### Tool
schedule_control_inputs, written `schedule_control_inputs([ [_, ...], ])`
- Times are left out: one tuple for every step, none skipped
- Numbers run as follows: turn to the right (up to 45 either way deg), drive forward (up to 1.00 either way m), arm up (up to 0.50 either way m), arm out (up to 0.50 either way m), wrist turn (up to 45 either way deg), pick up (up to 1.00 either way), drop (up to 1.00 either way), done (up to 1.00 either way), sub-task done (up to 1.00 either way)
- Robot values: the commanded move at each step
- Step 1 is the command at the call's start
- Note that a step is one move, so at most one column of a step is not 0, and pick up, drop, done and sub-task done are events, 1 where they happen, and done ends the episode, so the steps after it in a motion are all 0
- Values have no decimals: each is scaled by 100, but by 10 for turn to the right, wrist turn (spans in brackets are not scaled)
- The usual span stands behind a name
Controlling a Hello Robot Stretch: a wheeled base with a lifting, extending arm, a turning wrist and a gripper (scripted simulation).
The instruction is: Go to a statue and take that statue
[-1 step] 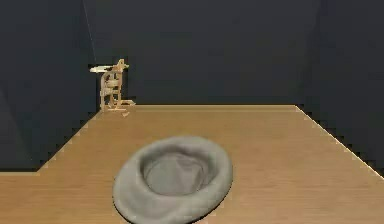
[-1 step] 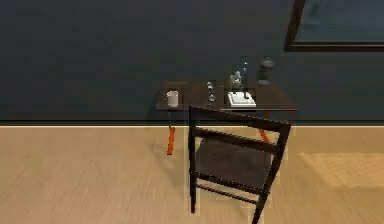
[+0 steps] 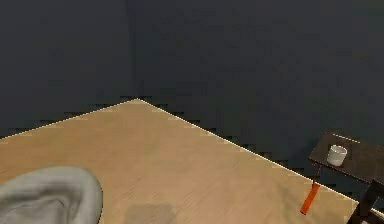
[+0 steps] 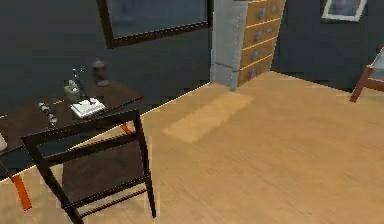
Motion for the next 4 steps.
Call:
schedule_control_inputs([
  [60, 0, 0, 0, 0, 0, 0, 0, 0],
  [0, 30, 0, 0, 0, 0, 0, 0, 0],
  [-210, 0, 0, 0, 0, 0, 0, 0, 0],
  [450, 0, 0, 0, 0, 0, 0, 0, 0],
])
